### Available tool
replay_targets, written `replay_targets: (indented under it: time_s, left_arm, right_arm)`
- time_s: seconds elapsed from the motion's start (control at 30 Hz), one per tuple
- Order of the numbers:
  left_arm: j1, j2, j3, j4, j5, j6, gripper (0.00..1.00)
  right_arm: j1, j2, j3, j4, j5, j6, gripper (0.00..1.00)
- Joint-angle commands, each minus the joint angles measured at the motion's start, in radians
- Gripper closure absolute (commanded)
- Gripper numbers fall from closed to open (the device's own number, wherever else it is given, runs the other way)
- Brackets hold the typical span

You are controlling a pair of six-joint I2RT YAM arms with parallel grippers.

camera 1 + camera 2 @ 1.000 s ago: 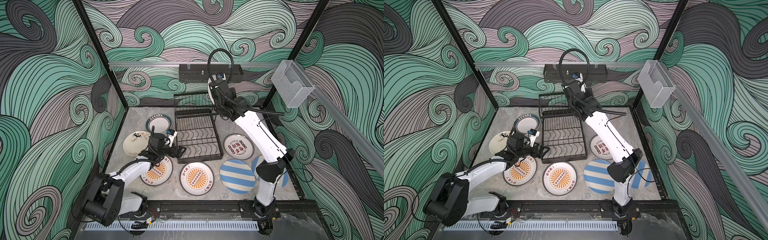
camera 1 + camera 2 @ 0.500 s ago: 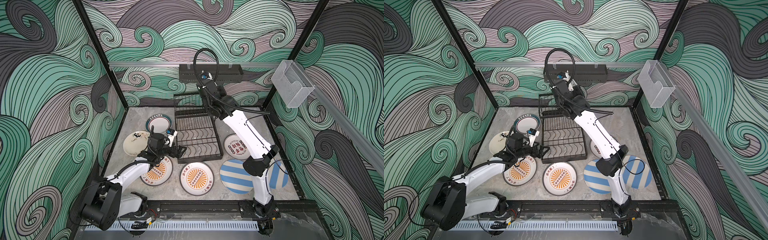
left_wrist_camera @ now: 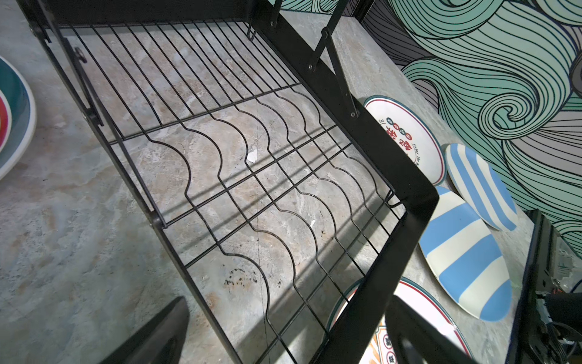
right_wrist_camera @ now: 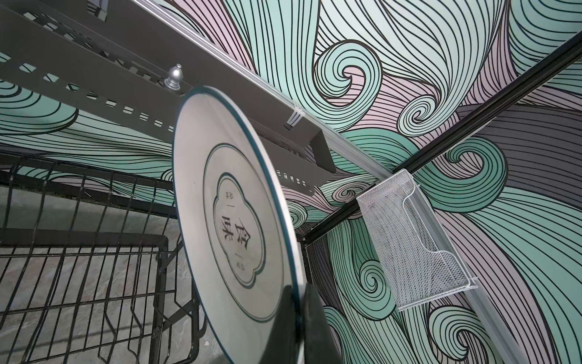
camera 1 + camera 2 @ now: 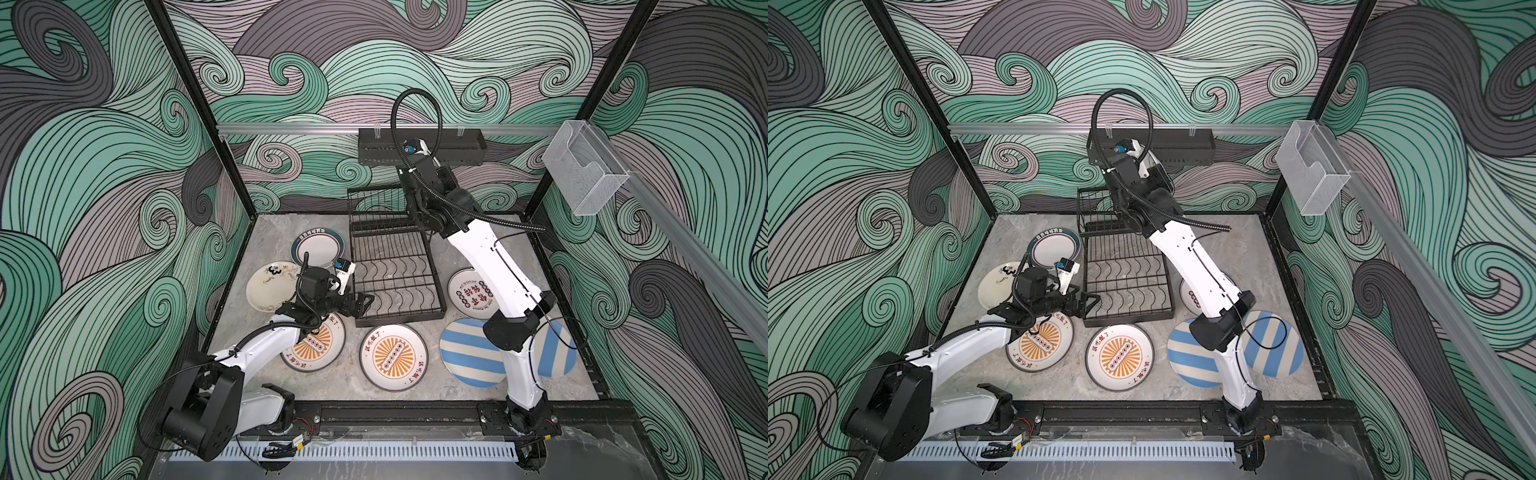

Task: Load plates into a dish rack
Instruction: Place the plate on the dish rack.

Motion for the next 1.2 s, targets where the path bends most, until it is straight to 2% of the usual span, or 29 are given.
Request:
replay_targets:
  time_s: [0.0, 0.47, 1.03, 1.17]
  left_arm:
    - [-0.009, -0.019, -0.004, 0.013, 0.014, -0.001, 0.01]
    - [-0.010, -0.020, -0.010, 0.018, 0.013, 0.004, 0.01]
    - [-0.010, -0.014, -0.010, 0.020, 0.013, 0.006, 0.01]
    - [-0.011, -0.014, -0.009, 0.018, 0.013, 0.006, 0.01]
  right_arm:
    - [0.002, 0.019, 0.016, 0.034, 0.048, 0.007, 1.00]
    - [-0.016, 0.039, -0.010, 0.029, 0.052, 0.062, 1.00]
    - [-0.054, 0.006, -0.096, -0.062, -0.016, 0.226, 1.00]
    - [-0.058, -0.031, -0.153, -0.064, -0.033, 0.264, 0.96]
